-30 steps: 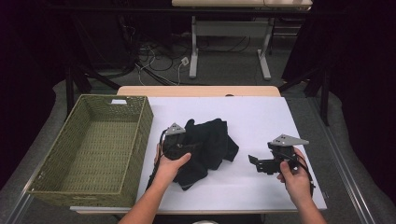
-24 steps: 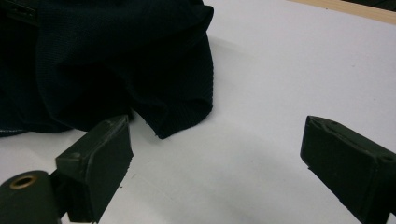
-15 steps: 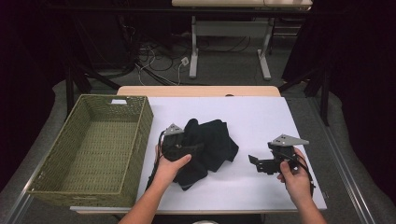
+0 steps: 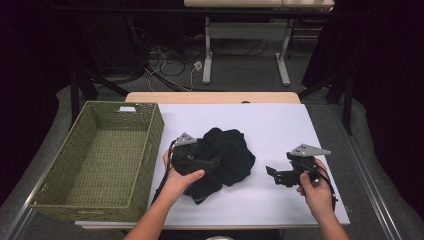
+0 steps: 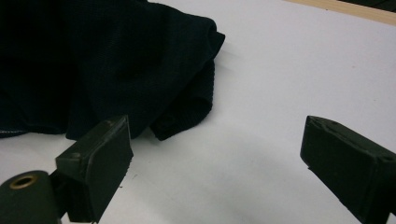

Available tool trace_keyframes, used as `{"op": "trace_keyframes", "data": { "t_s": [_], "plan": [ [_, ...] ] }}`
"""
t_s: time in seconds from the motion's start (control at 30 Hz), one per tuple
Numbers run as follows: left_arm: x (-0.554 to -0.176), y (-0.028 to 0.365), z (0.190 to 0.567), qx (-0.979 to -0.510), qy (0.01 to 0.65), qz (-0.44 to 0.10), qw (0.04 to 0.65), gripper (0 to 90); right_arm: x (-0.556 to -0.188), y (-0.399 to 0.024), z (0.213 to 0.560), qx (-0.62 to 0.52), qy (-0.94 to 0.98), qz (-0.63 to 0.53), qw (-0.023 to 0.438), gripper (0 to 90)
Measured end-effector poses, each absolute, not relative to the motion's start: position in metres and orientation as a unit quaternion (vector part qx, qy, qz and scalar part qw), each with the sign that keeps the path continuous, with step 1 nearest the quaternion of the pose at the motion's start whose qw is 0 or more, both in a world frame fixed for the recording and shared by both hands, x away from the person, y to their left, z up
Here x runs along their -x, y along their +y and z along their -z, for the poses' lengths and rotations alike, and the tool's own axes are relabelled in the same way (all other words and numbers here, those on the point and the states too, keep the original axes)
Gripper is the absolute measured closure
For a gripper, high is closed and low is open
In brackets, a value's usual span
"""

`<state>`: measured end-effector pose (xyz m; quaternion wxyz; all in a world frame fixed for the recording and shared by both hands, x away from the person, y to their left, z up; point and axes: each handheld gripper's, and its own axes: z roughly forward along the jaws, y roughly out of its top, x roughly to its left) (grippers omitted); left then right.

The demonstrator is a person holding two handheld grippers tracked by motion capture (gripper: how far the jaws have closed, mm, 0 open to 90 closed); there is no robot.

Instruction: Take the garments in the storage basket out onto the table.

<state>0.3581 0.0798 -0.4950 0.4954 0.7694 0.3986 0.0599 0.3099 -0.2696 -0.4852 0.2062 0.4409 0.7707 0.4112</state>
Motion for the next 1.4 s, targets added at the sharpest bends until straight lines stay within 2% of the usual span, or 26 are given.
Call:
{"op": "trace_keyframes", "data": {
  "t_s": [0.37, 0.9, 1.07, 1.4],
  "plan": [
    [-0.35, 0.096, 0.475, -0.762, 0.405, -0.058, 0.501, 0.3, -0.307, -0.269, 0.482, -0.439, 0.769, -0.416, 0.208, 8.6],
    [-0.326, 0.149, 0.443, -0.739, 0.391, -0.122, 0.535, 0.3, -0.305, -0.268, 0.478, -0.436, 0.764, -0.425, 0.215, 8.6],
    [-0.321, 0.163, 0.444, -0.729, 0.398, -0.138, 0.54, 0.3, -0.304, -0.268, 0.477, -0.44, 0.761, -0.425, 0.215, 8.6],
    [-0.322, 0.174, 0.451, -0.709, 0.424, -0.134, 0.548, 0.4, -0.304, -0.267, 0.477, -0.441, 0.753, -0.44, 0.213, 8.6]
  ]
}}
